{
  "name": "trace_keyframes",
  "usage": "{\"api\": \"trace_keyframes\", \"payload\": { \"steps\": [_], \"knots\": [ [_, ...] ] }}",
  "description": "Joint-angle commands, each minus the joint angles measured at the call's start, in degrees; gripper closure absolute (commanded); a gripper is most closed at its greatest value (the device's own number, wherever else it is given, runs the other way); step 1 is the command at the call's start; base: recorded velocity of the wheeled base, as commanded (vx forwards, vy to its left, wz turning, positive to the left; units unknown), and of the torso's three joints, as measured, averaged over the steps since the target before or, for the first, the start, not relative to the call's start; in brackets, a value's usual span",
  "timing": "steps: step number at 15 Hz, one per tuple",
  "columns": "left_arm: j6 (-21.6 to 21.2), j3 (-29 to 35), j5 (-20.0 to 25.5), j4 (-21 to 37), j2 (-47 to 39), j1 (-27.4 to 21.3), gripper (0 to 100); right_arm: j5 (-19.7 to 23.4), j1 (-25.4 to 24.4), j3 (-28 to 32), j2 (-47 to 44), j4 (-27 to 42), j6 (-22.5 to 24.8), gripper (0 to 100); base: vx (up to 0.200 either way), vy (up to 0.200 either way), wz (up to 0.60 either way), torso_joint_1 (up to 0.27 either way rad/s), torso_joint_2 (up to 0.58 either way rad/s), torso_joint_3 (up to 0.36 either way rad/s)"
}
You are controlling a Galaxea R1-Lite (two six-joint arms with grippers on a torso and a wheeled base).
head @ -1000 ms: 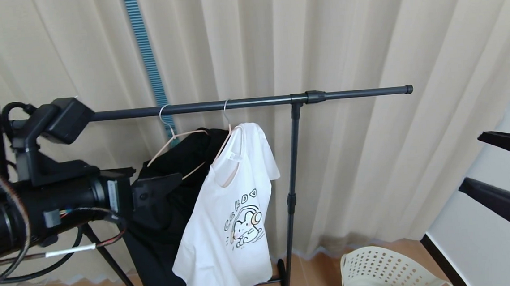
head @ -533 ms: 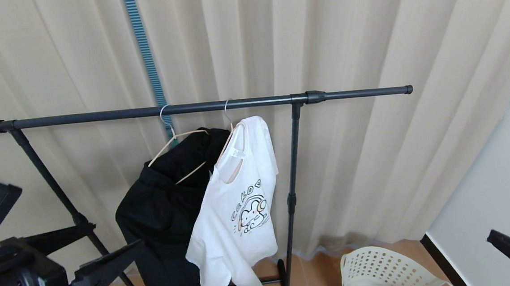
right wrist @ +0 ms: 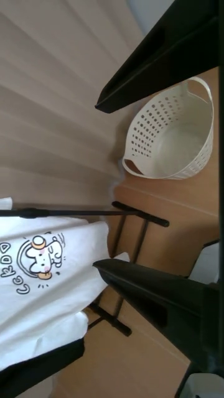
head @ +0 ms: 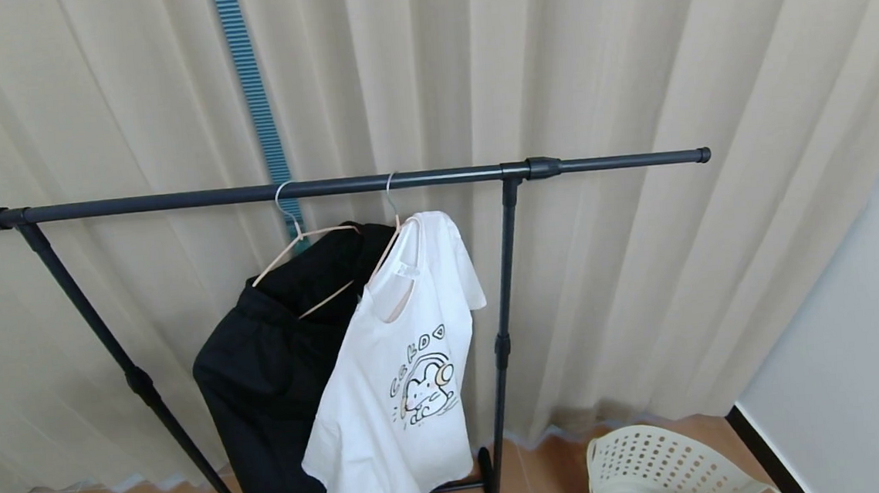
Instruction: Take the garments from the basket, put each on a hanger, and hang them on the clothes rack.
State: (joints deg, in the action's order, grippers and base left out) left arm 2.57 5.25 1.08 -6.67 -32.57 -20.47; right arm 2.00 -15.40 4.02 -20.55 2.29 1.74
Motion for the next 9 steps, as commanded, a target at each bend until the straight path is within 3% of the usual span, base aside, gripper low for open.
{"api": "trace_keyframes", "payload": {
  "steps": [1, 5, 6, 8, 9],
  "knots": [
    [-0.3, -5.3, -0.1, 0.8, 11.1, 0.8, 0, -0.2, 2.9, -3.1, 7.2, 0.2, -0.1, 0, 0.0, 0.0, 0.0, 0.0, 0.0, 0.0],
    [-1.1, -5.3, -3.8, 2.7, 15.7, 3.7, 0, -0.9, 8.0, -3.0, 10.5, 0.3, 0.0, 0, 0.0, 0.0, 0.0, 0.0, 0.0, 0.0],
    [-3.9, -5.3, -5.0, 2.8, 19.3, 7.2, 0, -0.9, 9.3, -3.0, 11.3, 0.2, -0.1, 0, 0.0, 0.0, 0.0, 0.0, 0.0, 0.0],
    [-4.8, -5.3, -5.0, 2.8, 20.5, 8.2, 0, -0.9, 9.8, -3.1, 11.6, 0.2, -0.1, 0, 0.0, 0.0, 0.0, 0.0, 0.0, 0.0],
    [-7.8, -5.3, -4.3, 3.0, 26.2, 20.1, 0, -0.9, 13.6, -3.1, 13.6, 0.3, 0.0, 0, 0.0, 0.0, 0.0, 0.0, 0.0, 0.0]
  ]
}}
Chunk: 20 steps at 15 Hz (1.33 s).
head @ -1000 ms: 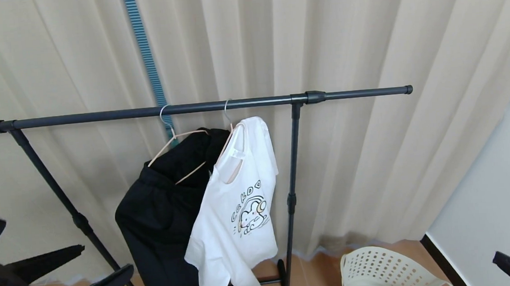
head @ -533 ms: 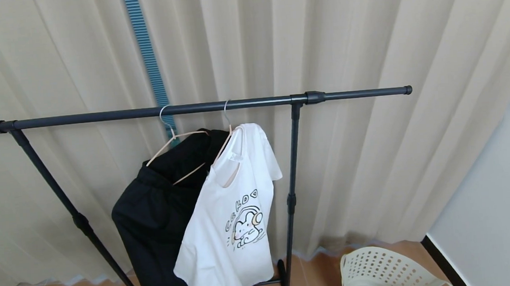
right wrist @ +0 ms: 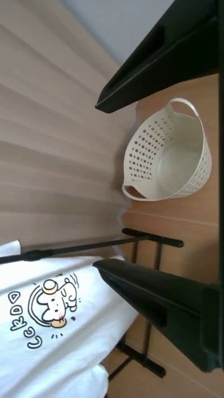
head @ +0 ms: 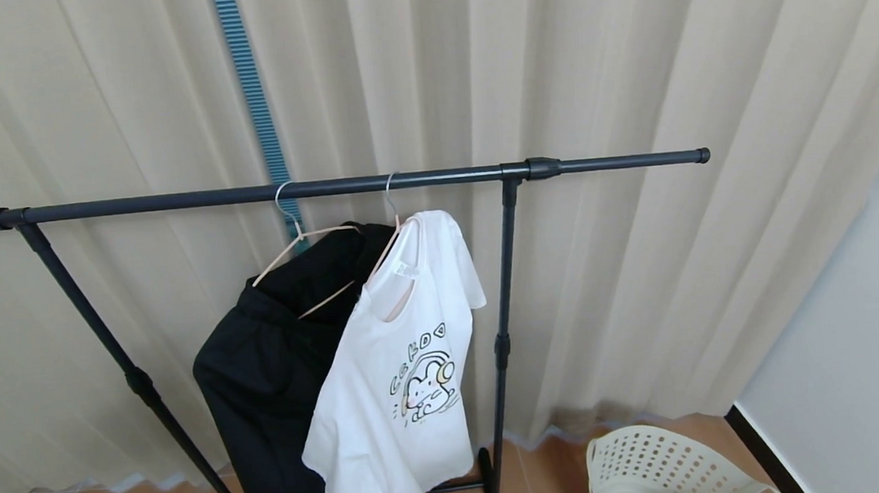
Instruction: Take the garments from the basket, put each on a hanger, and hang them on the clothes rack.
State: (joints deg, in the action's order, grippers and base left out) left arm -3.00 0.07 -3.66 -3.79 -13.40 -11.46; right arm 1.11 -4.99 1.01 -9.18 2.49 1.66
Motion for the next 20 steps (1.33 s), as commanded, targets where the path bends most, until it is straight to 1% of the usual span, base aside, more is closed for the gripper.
{"api": "trace_keyframes", "payload": {
  "steps": [1, 2, 3, 4, 6, 7, 8, 9, 11, 13, 15, 16, 18, 19, 20],
  "knots": [
    [-2.2, -0.1, 0.9, 0.1, 8.3, 12.2, 0, -0.1, 3.7, 0.0, 2.6, 0.1, 0.0, 0, 0.0, 0.0, 0.0, 0.0, 0.0, 0.0],
    [-0.7, -0.1, 2.8, 0.3, 12.3, 11.6, 0, -0.1, 4.6, 0.0, 4.1, 0.1, 0.1, 0, 0.0, 0.0, 0.0, 0.0, 0.0, 0.0],
    [2.1, -0.1, 3.9, 1.0, 13.4, 11.0, 0, 0.0, 4.8, 0.0, 5.9, 0.1, 0.1, 0, 0.0, 0.0, 0.0, 0.0, 0.0, 0.0],
    [4.0, -0.1, 5.2, 1.2, 13.4, 11.1, 0, 0.0, 4.8, 0.0, 7.8, 0.1, 0.1, 0, 0.0, 0.0, 0.0, 0.0, 0.0, 0.0],
    [3.9, -0.1, 5.2, 1.2, 13.4, 11.1, 0, -0.6, 4.8, -0.4, 9.2, -0.9, -0.1, 0, 0.0, 0.0, 0.0, 0.0, 0.0, 0.0],
    [3.7, -0.1, 5.4, 1.2, 13.4, 11.1, 0, -4.1, 4.8, -0.4, 9.2, -0.9, -0.4, 0, 0.0, 0.0, 0.0, 0.0, 0.0, 0.0],
    [3.7, -0.1, 5.4, 1.2, 13.4, 11.1, 0, -4.4, 4.8, -0.4, 9.2, -0.9, -0.4, 0, 0.0, 0.0, 0.0, 0.0, 0.0, 0.0],
    [3.6, -0.1, 5.4, 1.2, 13.4, 11.1, 0, -6.0, 4.8, -0.4, 9.2, -0.8, -1.1, 0, 0.0, 0.0, 0.0, 0.0, 0.0, 0.0],
    [3.9, -0.1, 5.3, 1.2, 13.4, 11.1, 0, -5.9, 4.8, -0.3, 9.2, -0.8, -1.1, 0, 0.0, 0.0, 0.0, 0.0, 0.0, 0.0],
    [3.6, -0.1, 5.5, 1.2, 13.4, 11.1, 0, -3.6, 4.8, -0.3, 9.2, -0.9, -1.0, 0, 0.0, 0.0, 0.0, 0.0, 0.0, 0.0],
    [0.6, -0.1, 5.8, 1.8, 13.4, 11.1, 0, -3.4, 4.8, -0.3, 9.2, -0.9, -1.1, 0, 0.0, 0.0, 0.0, 0.0, 0.0, 0.0],
    [0.2, -0.1, 5.8, 1.9, 13.4, 11.1, 0, -3.3, 4.8, -0.3, 9.2, -0.9, -1.3, 0, 0.0, 0.0, 0.0, 0.0, 0.0, 0.0],
    [0.5, -0.1, 5.8, 1.9, 13.4, 11.1, 0, -3.3, 4.8, -0.3, 9.2, -0.9, -1.3, 0, 0.0, 0.0, 0.0, 0.0, 0.0, 0.0],
    [1.6, -0.1, 5.8, 1.9, 13.4, 11.1, 0, -3.2, 4.8, -0.3, 9.2, -0.9, -1.3, 0, 0.0, 0.0, 0.0, 0.0, 0.0, 0.0],
    [2.7, -0.1, 5.7, 1.9, 13.4, 11.1, 0, -2.2, 4.8, -0.3, 9.2, -0.9, -1.3, 0, 0.0, 0.0, 0.0, 0.0, 0.0, 0.0]
  ]
}}
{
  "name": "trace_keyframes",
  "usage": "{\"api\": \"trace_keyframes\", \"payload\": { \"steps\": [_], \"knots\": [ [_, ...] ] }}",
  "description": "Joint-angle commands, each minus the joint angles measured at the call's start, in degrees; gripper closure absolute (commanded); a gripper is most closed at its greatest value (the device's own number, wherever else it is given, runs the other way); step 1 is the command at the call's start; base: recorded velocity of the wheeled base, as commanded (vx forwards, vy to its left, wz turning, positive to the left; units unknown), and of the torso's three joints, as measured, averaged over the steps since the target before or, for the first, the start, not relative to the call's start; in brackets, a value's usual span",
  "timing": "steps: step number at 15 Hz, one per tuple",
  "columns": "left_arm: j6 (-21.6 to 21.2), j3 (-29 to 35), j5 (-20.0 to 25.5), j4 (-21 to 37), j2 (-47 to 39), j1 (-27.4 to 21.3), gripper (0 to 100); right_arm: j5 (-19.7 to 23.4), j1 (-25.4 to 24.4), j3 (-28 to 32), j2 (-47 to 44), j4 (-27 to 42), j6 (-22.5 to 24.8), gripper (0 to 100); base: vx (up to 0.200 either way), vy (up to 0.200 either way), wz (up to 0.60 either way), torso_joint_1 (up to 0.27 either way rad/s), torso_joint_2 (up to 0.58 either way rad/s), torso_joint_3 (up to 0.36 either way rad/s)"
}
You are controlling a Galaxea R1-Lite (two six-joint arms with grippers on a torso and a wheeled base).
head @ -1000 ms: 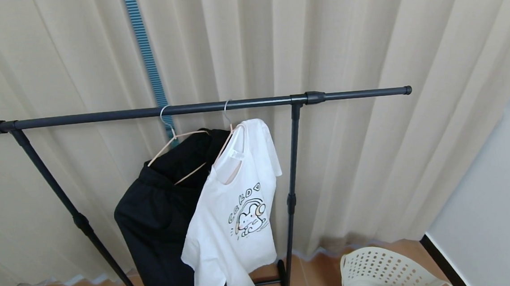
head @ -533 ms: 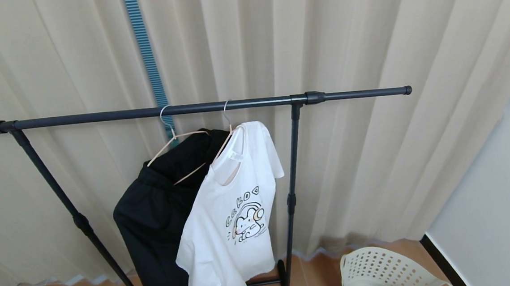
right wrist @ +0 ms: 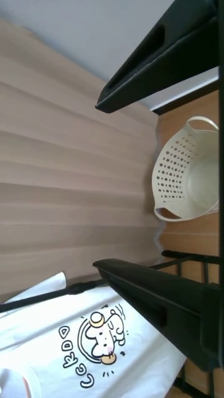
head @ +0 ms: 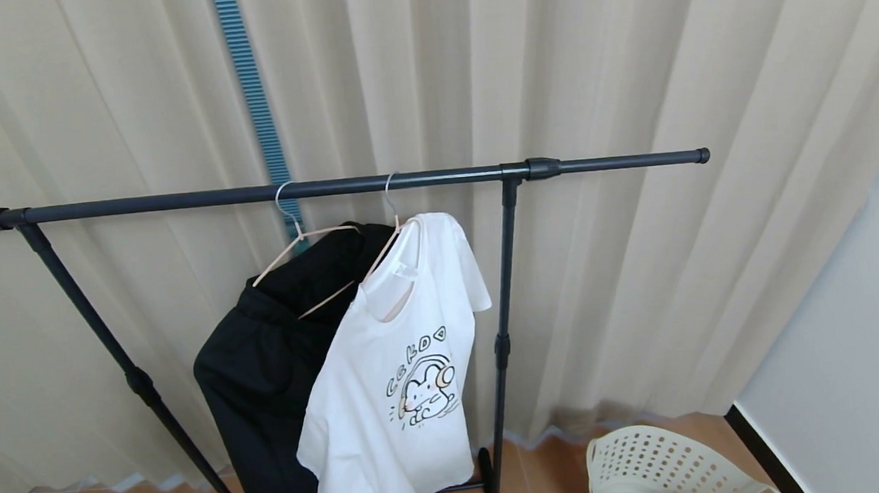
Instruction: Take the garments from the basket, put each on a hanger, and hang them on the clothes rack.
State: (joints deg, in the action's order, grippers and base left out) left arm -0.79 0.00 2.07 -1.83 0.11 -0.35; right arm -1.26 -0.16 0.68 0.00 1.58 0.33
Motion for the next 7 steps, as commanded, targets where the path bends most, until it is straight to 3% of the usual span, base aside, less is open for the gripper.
{"api": "trace_keyframes", "payload": {
  "steps": [1, 7],
  "knots": [
    [0.4, 0.0, 0.0, 0.0, -0.1, 0.0, 0, 0.7, 0.0, 0.0, 0.0, 0.0, 0.1, 0, 0.0, 0.0, 0.0, 0.0, 0.0, 0.0],
    [0.4, 0.0, -0.1, 0.0, -0.1, 0.0, 0, 1.3, 0.0, 0.0, 0.0, 0.0, 0.4, 0, 0.0, 0.0, 0.0, 0.0, 0.0, 0.0]
  ]
}}
